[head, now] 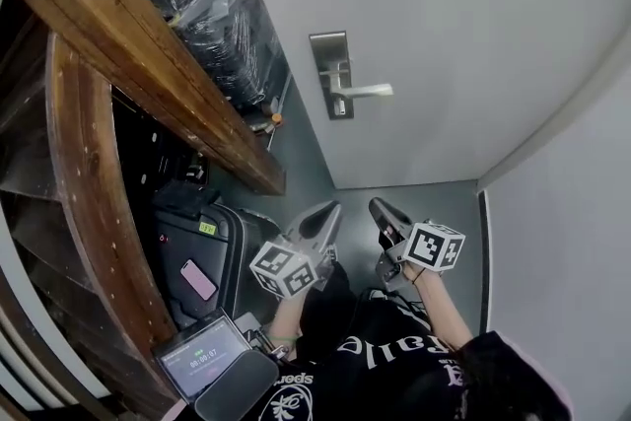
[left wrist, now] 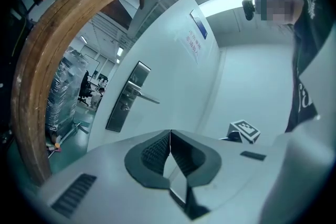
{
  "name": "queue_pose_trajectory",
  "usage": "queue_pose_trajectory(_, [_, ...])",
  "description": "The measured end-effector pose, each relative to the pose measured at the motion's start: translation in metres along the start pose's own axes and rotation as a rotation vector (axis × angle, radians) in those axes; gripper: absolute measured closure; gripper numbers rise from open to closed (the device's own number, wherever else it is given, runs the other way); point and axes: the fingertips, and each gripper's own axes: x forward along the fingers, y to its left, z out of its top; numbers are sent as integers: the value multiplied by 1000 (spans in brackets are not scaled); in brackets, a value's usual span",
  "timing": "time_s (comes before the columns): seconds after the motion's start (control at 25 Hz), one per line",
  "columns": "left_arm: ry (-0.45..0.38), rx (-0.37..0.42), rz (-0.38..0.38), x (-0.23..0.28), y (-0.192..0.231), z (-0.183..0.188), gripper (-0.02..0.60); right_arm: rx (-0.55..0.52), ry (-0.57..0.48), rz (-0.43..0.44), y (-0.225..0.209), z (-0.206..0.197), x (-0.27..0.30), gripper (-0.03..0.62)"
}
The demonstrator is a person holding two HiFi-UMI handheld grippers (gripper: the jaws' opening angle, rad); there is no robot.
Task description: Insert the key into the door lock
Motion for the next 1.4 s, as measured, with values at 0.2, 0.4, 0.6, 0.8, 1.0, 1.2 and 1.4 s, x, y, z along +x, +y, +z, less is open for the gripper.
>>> queue_pose_trajectory(0.2, [27,-6,18,-22,-57,-39,575,-9,11,11,3,-18,-58,576])
queue_pose_trajectory(0.4, [34,32,46,-52,-91,-47,575,-2,32,55,22,-37,-86,576])
queue_pose_trajectory(0.6, [4,52,83,-87,-101,-49,575,-13,75,77,37,-73,-97,576])
queue_pose_trajectory(0.8, [-3,59,84,-128,-109,-56,575,-25,81,95,65,-108,-104,576])
queue_pose_trajectory(1.0, [13,82,74,-197,-124,-69,575,8,75,72,96,-161,-119,576])
queue_pose_trajectory(1.2, [43,70,67,-288,-134,-95,575,40,50,52,133,-237,-139,576])
queue_pose_trajectory(1.4, [52,-2,61,-356,-144,-123,575,67,57,45,168,-306,-165,576])
